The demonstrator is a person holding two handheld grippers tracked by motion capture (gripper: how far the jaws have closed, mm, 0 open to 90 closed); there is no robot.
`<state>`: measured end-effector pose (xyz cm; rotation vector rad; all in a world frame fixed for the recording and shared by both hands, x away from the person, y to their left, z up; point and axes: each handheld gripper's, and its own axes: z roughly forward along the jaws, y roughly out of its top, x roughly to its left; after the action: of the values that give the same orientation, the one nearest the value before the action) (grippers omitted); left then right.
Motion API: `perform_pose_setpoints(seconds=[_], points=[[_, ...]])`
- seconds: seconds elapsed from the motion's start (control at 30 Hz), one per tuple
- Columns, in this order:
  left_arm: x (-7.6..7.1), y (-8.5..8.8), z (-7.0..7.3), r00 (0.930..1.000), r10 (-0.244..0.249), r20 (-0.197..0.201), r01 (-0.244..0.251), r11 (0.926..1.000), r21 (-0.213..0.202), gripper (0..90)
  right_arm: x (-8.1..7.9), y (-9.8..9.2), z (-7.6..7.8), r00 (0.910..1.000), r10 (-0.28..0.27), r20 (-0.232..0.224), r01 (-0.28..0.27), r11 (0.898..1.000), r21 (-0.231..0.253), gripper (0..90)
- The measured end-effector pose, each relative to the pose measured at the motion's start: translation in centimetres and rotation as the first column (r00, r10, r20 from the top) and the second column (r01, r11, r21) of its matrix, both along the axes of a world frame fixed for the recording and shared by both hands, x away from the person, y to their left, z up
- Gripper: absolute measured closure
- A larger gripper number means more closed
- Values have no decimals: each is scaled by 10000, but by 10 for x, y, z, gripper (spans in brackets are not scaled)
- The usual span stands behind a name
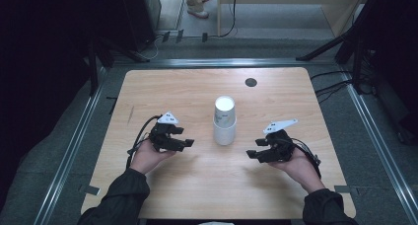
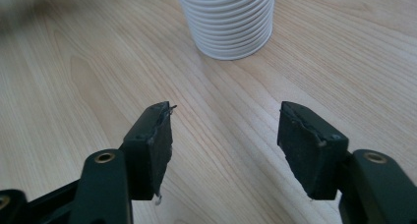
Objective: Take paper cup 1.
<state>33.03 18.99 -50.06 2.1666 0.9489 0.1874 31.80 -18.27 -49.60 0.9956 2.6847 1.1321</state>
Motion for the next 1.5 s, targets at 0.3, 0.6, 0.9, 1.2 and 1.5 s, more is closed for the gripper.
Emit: perform_pose_setpoints(seconds=[0.3,0.6,0.9,1.2,1.5], points=[[-2,-6,-1,9994,-341,-72,341,9994,67,304,1,2,-3,9996,-44,-286,36,9996,-275,461],[-4,-11,-1,9982,-579,-164,580,9983,74,299,0,5,3,9964,709,459,-687,9965,-469,399],[-10,-27,-3,9927,-1187,-230,1194,9923,317,285,6,15,16,9930,965,682,-935,9946,-456,377],[-9,-21,-1,9929,-1125,-398,1131,9935,143,286,29,14,37,9901,1303,528,-1288,9912,-315,332],[-8,-16,1,9933,-1082,-399,1086,9941,75,285,48,17,56,9816,1738,787,-1703,9842,-493,299]])
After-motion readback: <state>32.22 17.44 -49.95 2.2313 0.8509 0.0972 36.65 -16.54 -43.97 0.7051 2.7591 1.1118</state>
